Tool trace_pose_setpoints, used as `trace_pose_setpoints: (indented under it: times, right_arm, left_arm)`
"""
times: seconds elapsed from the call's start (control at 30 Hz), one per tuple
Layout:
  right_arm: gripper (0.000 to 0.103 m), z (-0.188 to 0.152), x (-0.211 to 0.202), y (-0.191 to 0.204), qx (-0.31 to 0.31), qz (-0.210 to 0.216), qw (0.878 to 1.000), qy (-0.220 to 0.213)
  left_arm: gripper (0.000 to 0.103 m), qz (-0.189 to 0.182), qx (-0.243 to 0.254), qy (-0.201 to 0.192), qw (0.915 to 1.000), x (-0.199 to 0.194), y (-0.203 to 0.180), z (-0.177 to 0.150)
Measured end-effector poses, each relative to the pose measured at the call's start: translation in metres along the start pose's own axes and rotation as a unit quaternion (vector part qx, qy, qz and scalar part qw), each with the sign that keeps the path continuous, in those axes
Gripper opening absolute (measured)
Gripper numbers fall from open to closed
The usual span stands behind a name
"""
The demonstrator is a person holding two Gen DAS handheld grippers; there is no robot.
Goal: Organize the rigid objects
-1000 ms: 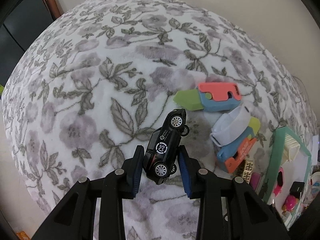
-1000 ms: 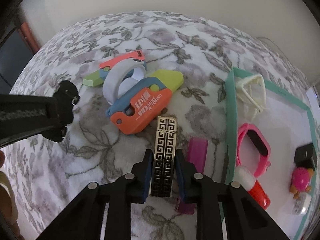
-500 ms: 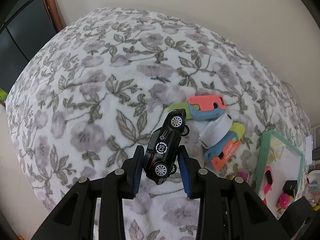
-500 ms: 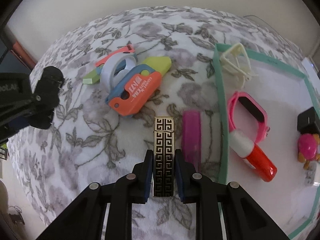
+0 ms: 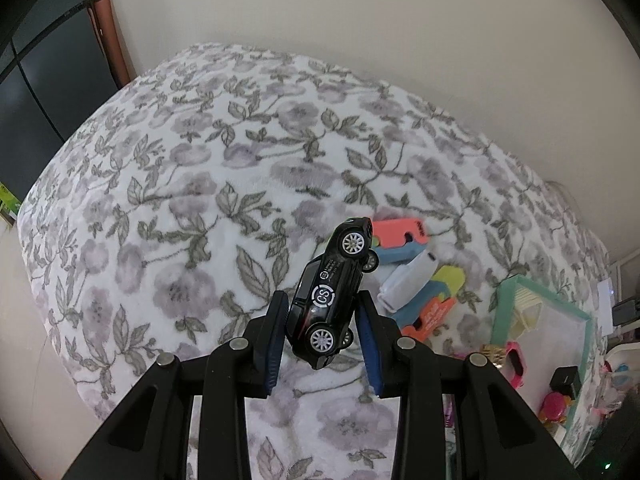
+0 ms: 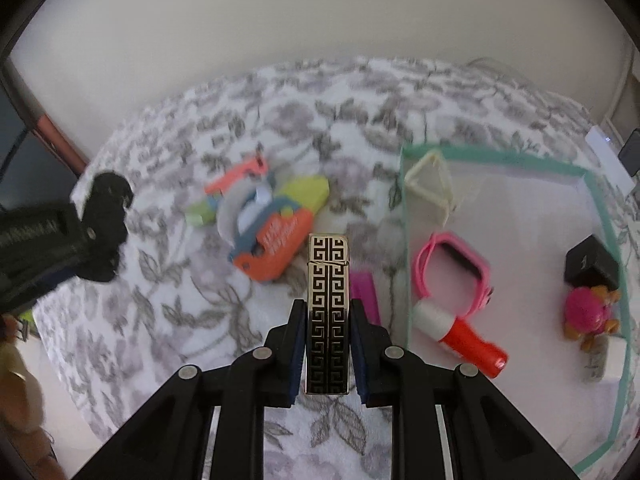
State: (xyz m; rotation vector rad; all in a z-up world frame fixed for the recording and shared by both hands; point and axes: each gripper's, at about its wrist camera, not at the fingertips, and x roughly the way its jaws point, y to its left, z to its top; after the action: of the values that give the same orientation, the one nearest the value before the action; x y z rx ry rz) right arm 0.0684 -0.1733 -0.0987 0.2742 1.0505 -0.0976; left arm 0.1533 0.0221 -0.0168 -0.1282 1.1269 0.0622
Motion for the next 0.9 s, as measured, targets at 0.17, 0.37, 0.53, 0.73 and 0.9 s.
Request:
trace_pose_setpoints:
  times: [0.17, 0.37, 0.53, 0.73, 0.9]
  right_arm:
    - [0.022, 0.016, -0.038, -0.017, 0.025, -0.005, 0.998, -0.06]
    - [0.022, 0.026, -0.076, -0.049, 0.051, -0.048, 0.993, -0.099]
    - [0.022, 0.028, -0.095, -0.083, 0.086, -0.088, 0.987, -0.104]
    - [0.022, 0.025, -0.114, -0.117, 0.117, -0.142, 0.977, -0.104]
    - [0.022, 0.017, -0.11, -0.135, 0.144, -0.132, 0.977, -0.081]
  left_arm:
    - [0.036, 0.0, 0.008, -0.034, 0.9994, -0.024, -0.008, 0.001]
    - [0.036, -0.026, 0.036, -0.052, 0.9976, -0.044, -0.032, -0.005]
    - [0.036, -0.036, 0.069, -0.054, 0.9955, -0.052, -0.057, -0.015]
    - [0.036, -0.068, 0.112, -0.041, 0.9906, -0.058, -0.089, -0.032]
    - [0.036, -0.095, 0.154, -0.002, 0.9835, -0.05, -0.12, -0.054]
